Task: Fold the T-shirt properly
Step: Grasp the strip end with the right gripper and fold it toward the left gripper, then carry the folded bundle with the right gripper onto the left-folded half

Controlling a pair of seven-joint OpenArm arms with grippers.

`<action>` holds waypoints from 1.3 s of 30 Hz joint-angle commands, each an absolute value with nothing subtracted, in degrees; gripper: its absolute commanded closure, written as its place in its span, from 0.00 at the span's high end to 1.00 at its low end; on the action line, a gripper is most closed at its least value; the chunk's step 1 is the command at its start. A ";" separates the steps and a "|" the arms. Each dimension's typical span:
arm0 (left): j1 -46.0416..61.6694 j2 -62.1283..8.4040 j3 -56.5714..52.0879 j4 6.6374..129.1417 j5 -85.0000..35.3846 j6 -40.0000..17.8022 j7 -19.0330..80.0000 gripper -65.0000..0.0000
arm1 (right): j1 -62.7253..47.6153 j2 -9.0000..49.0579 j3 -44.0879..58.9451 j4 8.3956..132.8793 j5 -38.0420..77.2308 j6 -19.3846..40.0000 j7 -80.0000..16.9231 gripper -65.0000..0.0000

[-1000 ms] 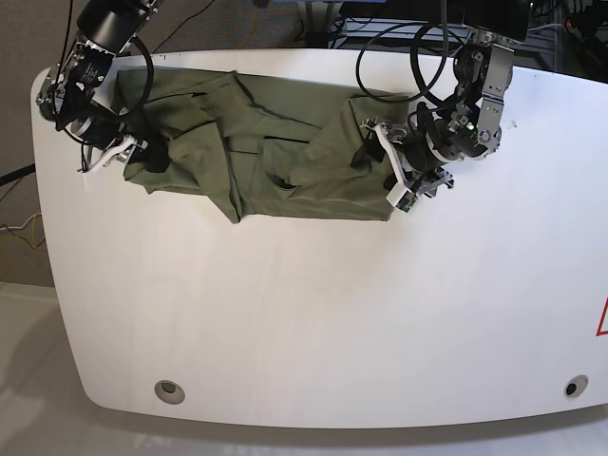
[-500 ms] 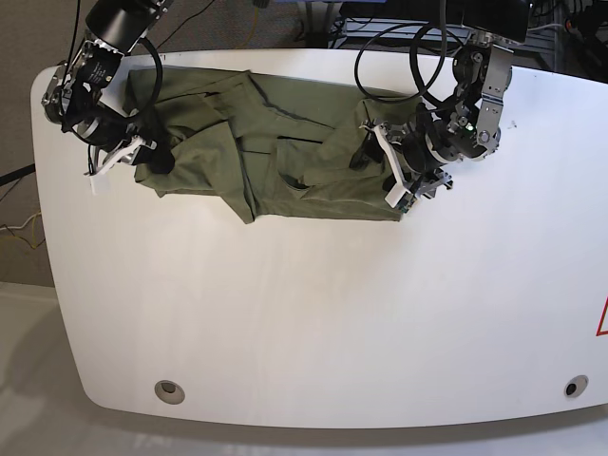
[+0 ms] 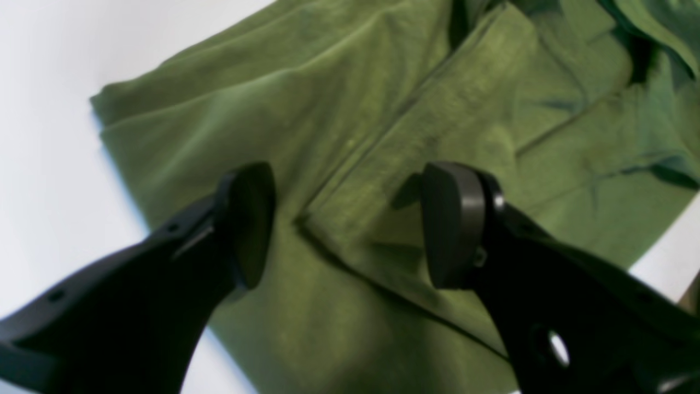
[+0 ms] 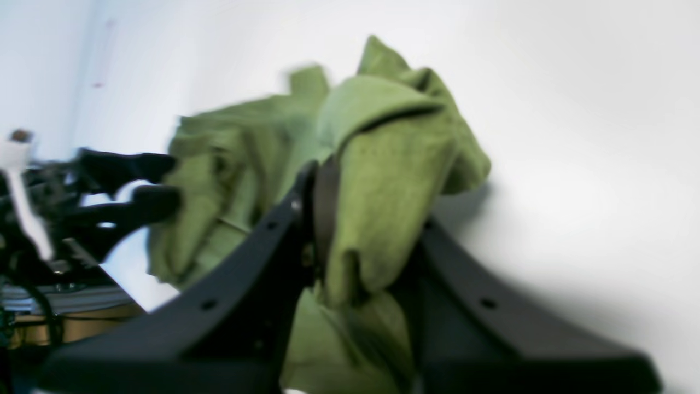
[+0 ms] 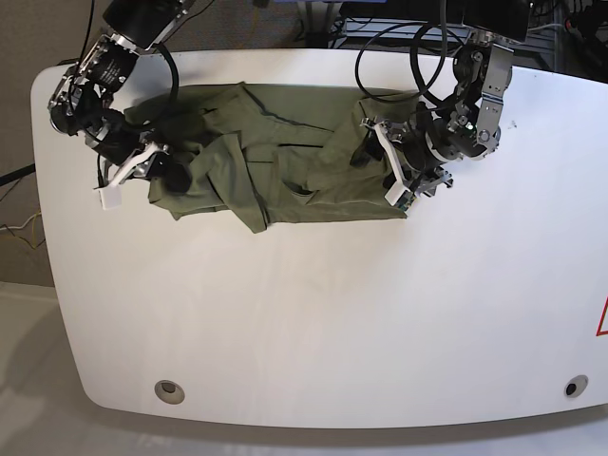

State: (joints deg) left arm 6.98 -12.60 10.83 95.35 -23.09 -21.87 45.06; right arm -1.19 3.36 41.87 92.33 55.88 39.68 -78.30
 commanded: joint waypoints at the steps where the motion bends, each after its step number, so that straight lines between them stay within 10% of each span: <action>1: 6.47 -12.92 10.70 96.73 -23.61 -22.06 44.24 0.61 | -0.31 3.32 41.05 93.89 57.17 40.00 -77.58 0.08; 39: 7.71 -14.02 10.02 97.43 -23.86 -22.03 44.42 0.60 | 2.75 -5.47 14.40 99.18 48.88 36.97 -77.55 0.00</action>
State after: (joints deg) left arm 8.54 -13.85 10.02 96.40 -22.90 -21.87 45.47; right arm 2.17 -3.44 16.45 95.81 50.68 39.20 -78.89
